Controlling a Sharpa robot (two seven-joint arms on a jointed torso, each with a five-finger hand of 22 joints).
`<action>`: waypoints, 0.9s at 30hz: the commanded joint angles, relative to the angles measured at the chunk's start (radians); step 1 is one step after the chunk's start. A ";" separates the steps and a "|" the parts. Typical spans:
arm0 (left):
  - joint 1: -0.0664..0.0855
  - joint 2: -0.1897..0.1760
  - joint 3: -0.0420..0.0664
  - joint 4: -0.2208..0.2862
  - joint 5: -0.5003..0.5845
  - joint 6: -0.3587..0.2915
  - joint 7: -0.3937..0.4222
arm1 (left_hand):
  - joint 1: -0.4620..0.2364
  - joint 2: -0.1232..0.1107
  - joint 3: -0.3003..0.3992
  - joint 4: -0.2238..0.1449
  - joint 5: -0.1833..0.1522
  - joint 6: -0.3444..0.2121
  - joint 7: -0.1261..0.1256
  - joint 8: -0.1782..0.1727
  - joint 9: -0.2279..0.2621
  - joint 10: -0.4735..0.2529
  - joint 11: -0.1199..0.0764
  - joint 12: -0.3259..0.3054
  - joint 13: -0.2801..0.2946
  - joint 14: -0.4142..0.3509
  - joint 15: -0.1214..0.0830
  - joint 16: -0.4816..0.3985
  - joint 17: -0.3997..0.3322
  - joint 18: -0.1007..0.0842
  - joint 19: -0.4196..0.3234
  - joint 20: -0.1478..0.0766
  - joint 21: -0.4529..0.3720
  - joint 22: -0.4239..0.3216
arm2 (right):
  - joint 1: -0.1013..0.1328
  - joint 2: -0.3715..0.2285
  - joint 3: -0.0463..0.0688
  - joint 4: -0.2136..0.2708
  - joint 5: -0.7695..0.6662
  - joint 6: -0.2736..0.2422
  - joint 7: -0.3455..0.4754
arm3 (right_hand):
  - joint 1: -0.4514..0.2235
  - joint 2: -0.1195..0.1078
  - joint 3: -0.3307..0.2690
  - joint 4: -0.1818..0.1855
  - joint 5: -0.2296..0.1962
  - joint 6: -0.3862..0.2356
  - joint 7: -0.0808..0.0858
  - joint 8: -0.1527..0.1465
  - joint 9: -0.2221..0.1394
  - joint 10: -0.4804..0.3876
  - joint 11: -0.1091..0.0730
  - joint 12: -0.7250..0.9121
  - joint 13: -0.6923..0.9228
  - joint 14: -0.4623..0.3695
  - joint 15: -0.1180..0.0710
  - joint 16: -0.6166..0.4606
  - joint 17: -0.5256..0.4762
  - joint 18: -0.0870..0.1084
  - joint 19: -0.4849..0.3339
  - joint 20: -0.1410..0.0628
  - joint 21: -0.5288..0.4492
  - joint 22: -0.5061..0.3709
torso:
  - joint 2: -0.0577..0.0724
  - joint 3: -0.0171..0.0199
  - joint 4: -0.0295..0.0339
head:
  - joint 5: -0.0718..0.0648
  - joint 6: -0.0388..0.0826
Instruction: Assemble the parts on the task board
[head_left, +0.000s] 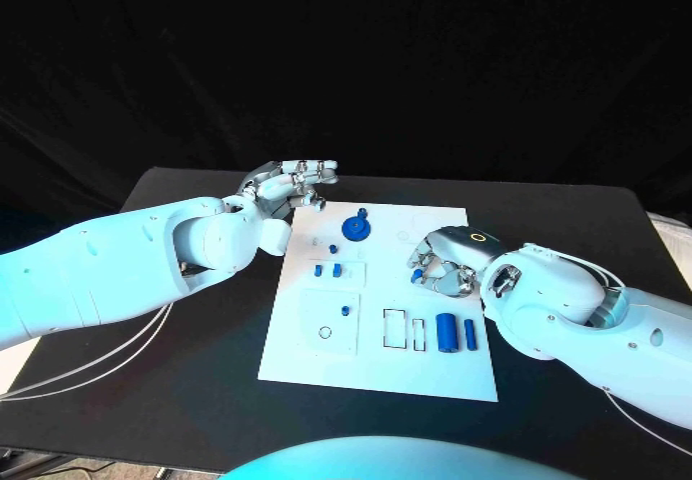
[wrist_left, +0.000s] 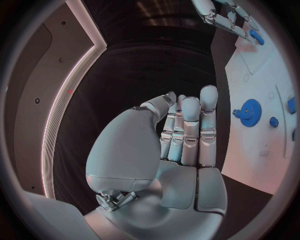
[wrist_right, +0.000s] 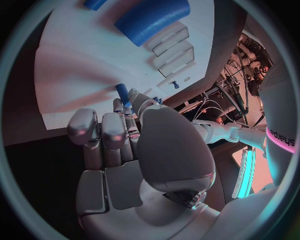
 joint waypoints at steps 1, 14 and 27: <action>0.000 0.001 0.000 0.001 -0.003 0.020 0.002 | 0.008 0.001 -0.008 0.001 0.000 -0.001 -0.001 0.006 -0.001 -0.010 0.000 0.002 0.001 -0.008 -0.001 -0.005 -0.001 0.016 -0.008 -0.002 -0.003 -0.001 | -0.001 0.002 -0.001 -0.004 -0.004 0.021 0.007 | 0.015 0.005 0.016 -0.002 -0.002 0.022 0.002 0.009 0.003 0.024 -0.004 0.008 0.000 0.027 0.003 0.016 0.015 -0.016 0.015 -0.002 0.015 0.018 | -0.001 0.0001 -0.0004 | 0.000 -0.001; 0.000 0.001 0.000 0.001 -0.004 0.022 0.001 | 0.008 0.001 -0.008 0.001 0.000 -0.001 -0.001 0.006 -0.001 -0.010 0.000 0.002 0.001 -0.008 -0.001 -0.005 -0.001 0.016 -0.008 -0.002 -0.003 -0.001 | -0.002 0.017 -0.004 -0.026 -0.049 0.025 -0.005 | 0.054 0.031 0.107 -0.048 -0.032 0.106 -0.006 0.039 0.015 0.109 -0.022 0.009 0.005 0.031 -0.012 0.060 0.061 -0.030 0.047 -0.017 0.069 0.089 | -0.001 -0.0003 0.0023 | -0.002 -0.007; 0.000 0.000 0.000 0.001 -0.004 0.023 -0.002 | 0.008 0.001 -0.008 0.001 0.000 -0.001 -0.001 0.006 -0.001 -0.010 0.000 0.002 0.001 -0.008 -0.001 -0.005 -0.001 0.016 -0.008 -0.002 -0.003 -0.001 | 0.002 -0.016 0.000 0.042 -0.028 -0.045 -0.001 | 0.038 0.027 0.120 -0.053 -0.034 0.113 -0.003 0.040 0.015 0.119 -0.021 0.001 0.005 0.030 -0.011 0.063 0.061 -0.033 0.055 -0.017 0.082 0.107 | -0.002 -0.0003 -0.0007 | -0.003 -0.006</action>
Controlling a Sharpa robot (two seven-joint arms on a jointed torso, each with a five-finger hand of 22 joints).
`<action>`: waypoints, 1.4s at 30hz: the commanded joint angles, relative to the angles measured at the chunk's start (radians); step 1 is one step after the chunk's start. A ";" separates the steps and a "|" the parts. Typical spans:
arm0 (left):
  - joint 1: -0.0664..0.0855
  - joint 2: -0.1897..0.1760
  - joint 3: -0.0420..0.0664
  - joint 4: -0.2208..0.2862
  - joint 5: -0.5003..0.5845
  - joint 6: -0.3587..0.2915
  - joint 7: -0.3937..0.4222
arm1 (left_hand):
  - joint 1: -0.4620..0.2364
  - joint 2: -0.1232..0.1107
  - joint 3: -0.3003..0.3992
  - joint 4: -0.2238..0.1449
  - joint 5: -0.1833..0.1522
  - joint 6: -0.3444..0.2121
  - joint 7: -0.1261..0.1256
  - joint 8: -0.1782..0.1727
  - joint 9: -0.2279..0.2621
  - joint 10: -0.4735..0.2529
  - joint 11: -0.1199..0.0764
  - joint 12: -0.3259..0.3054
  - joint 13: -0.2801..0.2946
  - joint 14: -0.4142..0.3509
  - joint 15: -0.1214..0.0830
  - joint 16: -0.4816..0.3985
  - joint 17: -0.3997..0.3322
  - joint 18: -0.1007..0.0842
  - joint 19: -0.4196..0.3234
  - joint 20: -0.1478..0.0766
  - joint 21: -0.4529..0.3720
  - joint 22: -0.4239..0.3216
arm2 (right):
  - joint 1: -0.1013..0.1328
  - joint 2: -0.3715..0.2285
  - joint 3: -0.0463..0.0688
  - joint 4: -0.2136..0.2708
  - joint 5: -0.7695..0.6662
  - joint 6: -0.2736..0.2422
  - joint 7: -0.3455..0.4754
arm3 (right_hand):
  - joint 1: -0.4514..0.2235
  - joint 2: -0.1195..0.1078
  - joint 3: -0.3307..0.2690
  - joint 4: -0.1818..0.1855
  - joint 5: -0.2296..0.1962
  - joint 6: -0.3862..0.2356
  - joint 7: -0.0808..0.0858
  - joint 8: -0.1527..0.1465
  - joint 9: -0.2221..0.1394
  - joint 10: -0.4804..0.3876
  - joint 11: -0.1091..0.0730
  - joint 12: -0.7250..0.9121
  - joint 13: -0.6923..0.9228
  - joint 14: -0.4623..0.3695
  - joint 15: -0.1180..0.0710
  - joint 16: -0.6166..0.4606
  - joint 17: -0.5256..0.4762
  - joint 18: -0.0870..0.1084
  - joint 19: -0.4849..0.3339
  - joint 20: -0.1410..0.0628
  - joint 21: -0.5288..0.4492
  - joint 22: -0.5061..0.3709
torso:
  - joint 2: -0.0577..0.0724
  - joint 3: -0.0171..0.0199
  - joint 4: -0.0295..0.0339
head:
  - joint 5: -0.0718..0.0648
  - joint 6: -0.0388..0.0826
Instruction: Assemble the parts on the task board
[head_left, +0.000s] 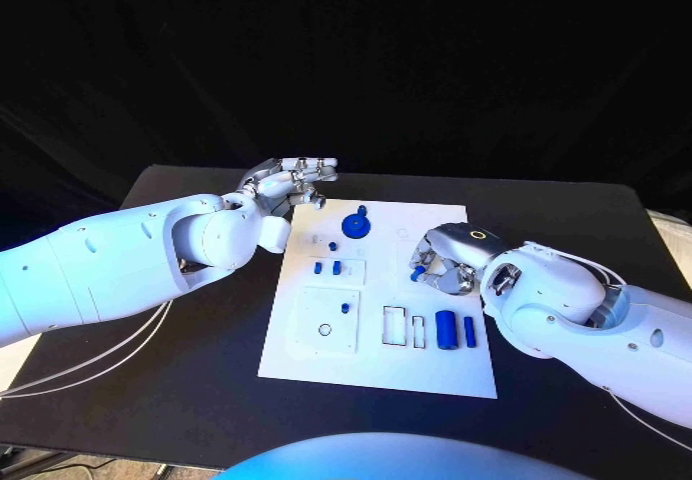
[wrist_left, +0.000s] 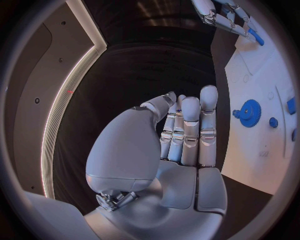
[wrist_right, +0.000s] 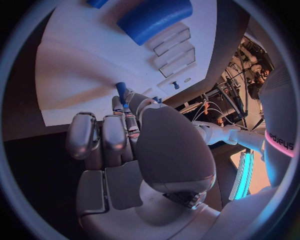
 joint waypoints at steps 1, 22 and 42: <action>0.000 0.001 0.001 0.001 -0.003 0.020 0.001 | 0.008 0.001 -0.008 0.001 0.000 -0.001 -0.001 0.006 -0.001 -0.010 0.000 0.002 0.001 -0.008 -0.001 -0.005 -0.001 0.016 -0.008 -0.002 -0.003 -0.001 | 0.005 -0.016 0.006 0.041 0.005 -0.040 0.000 | -0.001 0.008 0.005 -0.001 0.001 0.007 -0.002 0.003 0.001 0.035 -0.027 -0.003 0.001 0.030 -0.004 0.008 0.002 -0.018 0.010 0.001 0.008 0.005 | -0.001 -0.0003 -0.0007 | -0.001 0.002; 0.000 0.011 0.000 -0.004 -0.004 0.022 -0.001 | 0.008 0.002 -0.010 0.001 0.000 -0.001 -0.001 0.006 -0.001 -0.012 0.000 0.004 0.002 -0.010 -0.001 -0.006 -0.003 0.016 -0.010 -0.001 -0.006 -0.003 | -0.048 0.087 0.004 0.156 0.009 -0.073 0.060 | -0.006 0.006 0.019 -0.010 0.005 0.009 0.002 0.000 0.000 0.040 -0.025 -0.013 0.001 0.029 -0.003 0.010 0.000 -0.020 0.014 0.001 0.018 0.017 | 0.001 -0.0001 0.0034 | 0.013 0.002; -0.002 0.024 -0.001 -0.011 -0.004 0.025 -0.004 | 0.008 0.002 -0.010 0.001 0.000 -0.001 -0.001 0.006 -0.001 -0.012 0.000 0.004 0.002 -0.010 -0.001 -0.006 -0.003 0.016 -0.010 -0.001 -0.006 -0.003 | -0.087 0.214 -0.051 0.044 0.027 -0.038 0.120 | -0.016 0.005 0.029 -0.016 0.011 0.007 0.009 -0.005 -0.001 0.040 -0.020 -0.023 0.000 0.027 0.001 0.007 -0.006 -0.018 0.009 0.004 0.016 0.012 | 0.001 -0.0006 0.0032 | 0.026 -0.010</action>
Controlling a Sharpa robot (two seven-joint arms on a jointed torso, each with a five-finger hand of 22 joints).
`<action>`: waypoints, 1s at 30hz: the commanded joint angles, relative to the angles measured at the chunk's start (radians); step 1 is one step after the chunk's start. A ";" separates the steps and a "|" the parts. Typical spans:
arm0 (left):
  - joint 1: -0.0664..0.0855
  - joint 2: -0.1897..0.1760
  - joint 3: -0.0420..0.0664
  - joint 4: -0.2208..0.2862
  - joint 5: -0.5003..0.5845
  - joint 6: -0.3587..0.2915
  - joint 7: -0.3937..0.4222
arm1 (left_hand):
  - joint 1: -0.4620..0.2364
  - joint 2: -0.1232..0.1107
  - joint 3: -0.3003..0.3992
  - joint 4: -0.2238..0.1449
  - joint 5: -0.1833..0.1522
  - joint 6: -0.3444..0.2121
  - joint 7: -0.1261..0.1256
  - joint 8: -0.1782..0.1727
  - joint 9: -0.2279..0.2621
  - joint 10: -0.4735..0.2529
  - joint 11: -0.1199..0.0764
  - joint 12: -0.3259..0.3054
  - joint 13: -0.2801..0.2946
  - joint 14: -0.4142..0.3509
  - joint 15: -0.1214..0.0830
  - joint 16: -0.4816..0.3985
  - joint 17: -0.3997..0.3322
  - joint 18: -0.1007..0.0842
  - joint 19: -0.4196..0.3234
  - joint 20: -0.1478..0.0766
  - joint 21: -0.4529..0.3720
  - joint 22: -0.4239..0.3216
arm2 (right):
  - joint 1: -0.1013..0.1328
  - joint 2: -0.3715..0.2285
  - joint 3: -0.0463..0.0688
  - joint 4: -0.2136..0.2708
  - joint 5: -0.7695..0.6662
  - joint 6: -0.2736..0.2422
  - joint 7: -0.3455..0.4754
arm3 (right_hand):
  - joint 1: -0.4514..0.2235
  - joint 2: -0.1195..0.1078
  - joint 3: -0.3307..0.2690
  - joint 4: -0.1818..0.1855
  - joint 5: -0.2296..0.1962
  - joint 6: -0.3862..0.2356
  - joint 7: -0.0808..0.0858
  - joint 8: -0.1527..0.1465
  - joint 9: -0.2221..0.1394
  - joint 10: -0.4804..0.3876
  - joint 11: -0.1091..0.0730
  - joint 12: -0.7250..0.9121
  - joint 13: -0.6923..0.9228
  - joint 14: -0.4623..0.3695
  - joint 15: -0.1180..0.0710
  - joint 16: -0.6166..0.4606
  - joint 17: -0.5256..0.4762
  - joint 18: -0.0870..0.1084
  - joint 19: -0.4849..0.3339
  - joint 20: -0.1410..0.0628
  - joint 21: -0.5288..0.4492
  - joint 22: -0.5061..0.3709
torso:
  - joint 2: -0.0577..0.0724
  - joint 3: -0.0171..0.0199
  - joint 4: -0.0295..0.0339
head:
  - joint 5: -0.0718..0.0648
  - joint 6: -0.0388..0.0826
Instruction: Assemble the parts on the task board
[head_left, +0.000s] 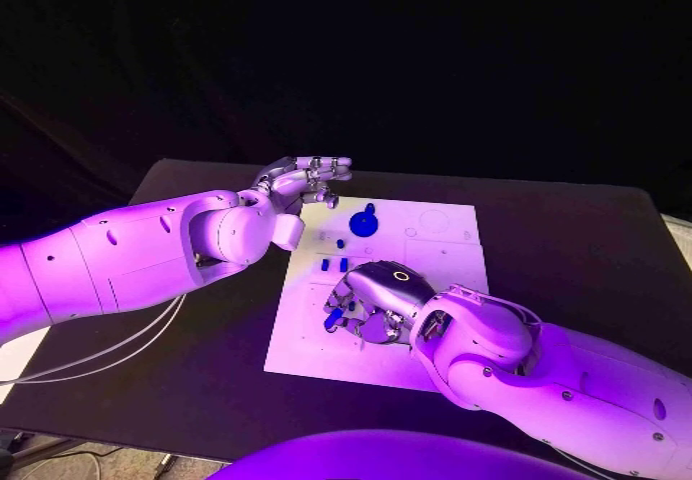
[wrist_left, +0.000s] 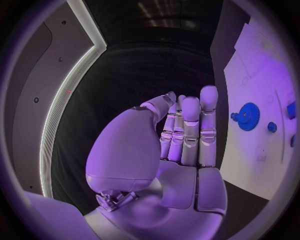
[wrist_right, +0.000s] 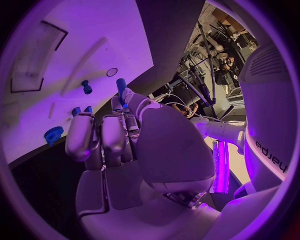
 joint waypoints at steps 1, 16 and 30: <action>0.000 0.001 0.000 0.004 -0.003 0.020 0.003 | 0.008 0.002 -0.007 -0.002 0.000 -0.001 -0.001 0.006 -0.001 -0.005 0.000 0.004 0.001 -0.006 0.003 -0.006 -0.001 0.016 -0.006 0.002 -0.006 -0.001 | -0.001 0.008 -0.003 -0.016 -0.001 0.026 0.023 | -0.011 0.000 0.006 0.001 0.004 0.000 0.008 0.003 0.001 0.034 -0.026 -0.002 0.001 0.027 0.001 0.004 -0.001 -0.018 0.002 0.004 0.004 0.000 | 0.000 0.0006 0.0005 | 0.002 -0.003; 0.000 0.000 0.000 0.004 -0.003 0.021 0.001 | 0.008 0.002 -0.007 -0.002 0.000 -0.001 -0.001 0.006 -0.001 -0.005 0.000 0.004 0.001 -0.006 0.003 -0.006 -0.001 0.016 -0.006 0.002 -0.006 -0.001 | -0.001 0.025 -0.008 -0.054 -0.043 0.042 -0.014 | -0.018 0.000 0.007 0.001 0.004 0.001 0.008 0.003 0.001 0.036 -0.025 -0.004 0.002 0.027 0.002 0.003 -0.003 -0.018 0.001 0.005 0.005 0.000 | -0.001 0.0017 -0.0009 | 0.005 -0.010; 0.000 0.000 0.000 0.005 -0.003 0.022 0.000 | 0.008 0.002 -0.007 -0.002 0.000 -0.001 -0.001 0.006 -0.001 -0.005 0.000 0.004 0.001 -0.006 0.003 -0.006 -0.001 0.016 -0.006 0.002 -0.006 -0.001 | 0.002 0.048 -0.020 -0.054 -0.075 0.112 -0.029 | -0.025 -0.004 0.005 0.000 0.002 0.001 0.008 0.001 0.001 0.035 -0.025 -0.007 0.002 0.025 0.002 0.001 -0.007 -0.018 -0.002 0.006 0.003 -0.003 | -0.001 0.0010 -0.0009 | 0.005 -0.014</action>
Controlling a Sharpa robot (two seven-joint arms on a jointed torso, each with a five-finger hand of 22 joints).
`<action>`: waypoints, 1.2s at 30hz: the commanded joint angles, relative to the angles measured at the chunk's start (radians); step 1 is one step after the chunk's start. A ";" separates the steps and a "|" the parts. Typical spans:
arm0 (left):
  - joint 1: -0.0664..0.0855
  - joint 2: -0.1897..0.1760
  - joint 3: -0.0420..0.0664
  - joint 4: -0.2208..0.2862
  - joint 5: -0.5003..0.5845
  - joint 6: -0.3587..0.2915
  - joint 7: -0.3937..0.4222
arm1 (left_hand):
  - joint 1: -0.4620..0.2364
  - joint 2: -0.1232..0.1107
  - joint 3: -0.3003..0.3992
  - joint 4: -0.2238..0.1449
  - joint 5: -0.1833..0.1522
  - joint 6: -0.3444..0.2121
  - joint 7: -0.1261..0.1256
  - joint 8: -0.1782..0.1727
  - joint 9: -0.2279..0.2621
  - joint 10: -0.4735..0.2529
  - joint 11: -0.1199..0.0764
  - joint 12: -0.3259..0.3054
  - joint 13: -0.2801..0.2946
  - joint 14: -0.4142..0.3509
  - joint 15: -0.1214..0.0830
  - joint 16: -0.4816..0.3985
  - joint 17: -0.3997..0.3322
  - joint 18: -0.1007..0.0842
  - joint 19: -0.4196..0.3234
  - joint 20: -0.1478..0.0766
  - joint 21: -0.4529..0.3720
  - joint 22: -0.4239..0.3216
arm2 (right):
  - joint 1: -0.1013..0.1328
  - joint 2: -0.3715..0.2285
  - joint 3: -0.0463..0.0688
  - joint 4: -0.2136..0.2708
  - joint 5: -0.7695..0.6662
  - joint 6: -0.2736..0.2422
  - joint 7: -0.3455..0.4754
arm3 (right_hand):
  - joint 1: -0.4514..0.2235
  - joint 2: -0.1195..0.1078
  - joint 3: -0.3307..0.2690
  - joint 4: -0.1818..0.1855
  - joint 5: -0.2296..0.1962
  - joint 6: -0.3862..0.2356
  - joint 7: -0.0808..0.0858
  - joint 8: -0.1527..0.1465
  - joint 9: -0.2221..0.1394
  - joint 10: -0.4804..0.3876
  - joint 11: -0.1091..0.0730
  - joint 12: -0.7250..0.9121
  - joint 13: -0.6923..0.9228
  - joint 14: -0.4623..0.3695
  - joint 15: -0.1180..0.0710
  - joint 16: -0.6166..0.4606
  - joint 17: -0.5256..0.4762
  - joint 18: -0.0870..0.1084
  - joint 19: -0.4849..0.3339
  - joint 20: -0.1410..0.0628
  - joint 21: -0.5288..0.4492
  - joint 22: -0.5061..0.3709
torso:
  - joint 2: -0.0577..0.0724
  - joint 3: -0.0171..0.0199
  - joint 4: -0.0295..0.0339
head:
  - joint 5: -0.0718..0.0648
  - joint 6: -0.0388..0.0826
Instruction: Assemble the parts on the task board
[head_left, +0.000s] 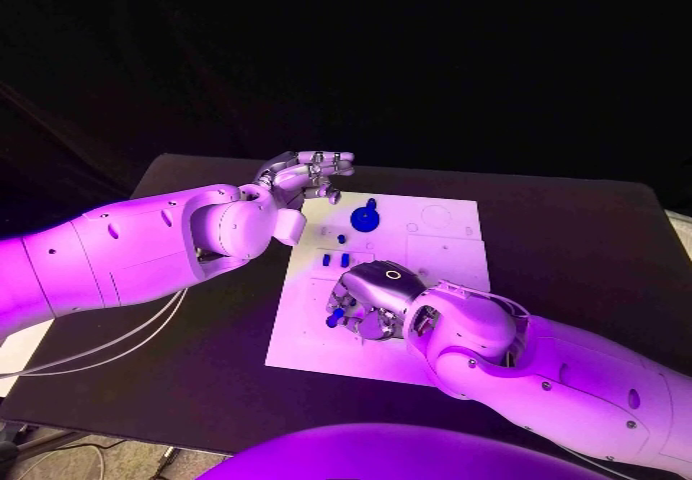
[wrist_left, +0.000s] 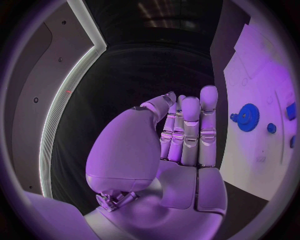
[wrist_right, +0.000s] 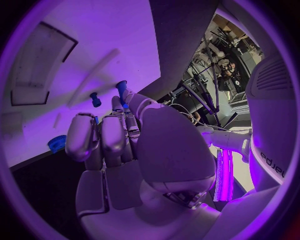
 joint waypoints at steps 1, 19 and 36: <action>0.000 0.001 0.001 0.003 -0.003 0.019 0.003 | 0.008 0.002 -0.007 -0.002 0.000 -0.001 -0.001 0.006 -0.001 -0.005 0.000 0.004 0.002 -0.006 0.003 -0.006 -0.001 0.016 -0.006 0.002 -0.006 -0.001 | -0.001 0.007 -0.009 0.001 -0.034 0.050 -0.012 | -0.017 0.000 0.005 0.000 0.005 0.001 0.003 0.002 0.001 0.030 -0.027 -0.001 0.000 0.025 0.002 0.001 -0.002 -0.017 -0.002 0.006 0.003 -0.002 | 0.000 -0.0003 0.0002 | -0.001 -0.001; 0.000 0.000 0.000 0.003 -0.003 0.025 -0.002 | 0.008 0.004 -0.009 -0.002 0.000 -0.002 0.000 0.007 -0.001 -0.007 0.000 0.007 0.002 -0.008 0.003 -0.007 -0.005 0.017 -0.007 0.003 -0.010 -0.003 | 0.003 0.002 -0.023 0.010 -0.047 -0.100 -0.024 | -0.094 -0.059 -0.110 0.009 0.018 -0.234 0.006 -0.030 -0.014 -0.228 0.026 -0.031 -0.002 -0.014 0.045 -0.102 -0.144 0.020 -0.119 0.045 -0.129 -0.179 | 0.000 0.0013 0.0007 | -0.005 0.003; 0.000 -0.020 -0.007 0.010 -0.003 0.028 -0.007 | 0.007 0.004 -0.010 -0.002 0.000 -0.002 0.000 0.007 -0.001 -0.008 0.000 0.008 0.002 -0.009 0.003 -0.008 -0.007 0.017 -0.008 0.003 -0.011 -0.004 | 0.003 -0.409 0.079 0.252 0.269 -0.184 -0.149 | -0.154 -0.060 -0.204 0.084 0.087 -0.096 -0.003 0.014 0.002 0.177 -0.055 0.212 0.088 0.050 -0.014 0.076 0.082 -0.035 0.055 -0.001 0.053 0.080 | -0.011 -0.0024 -0.0257 | -0.068 0.031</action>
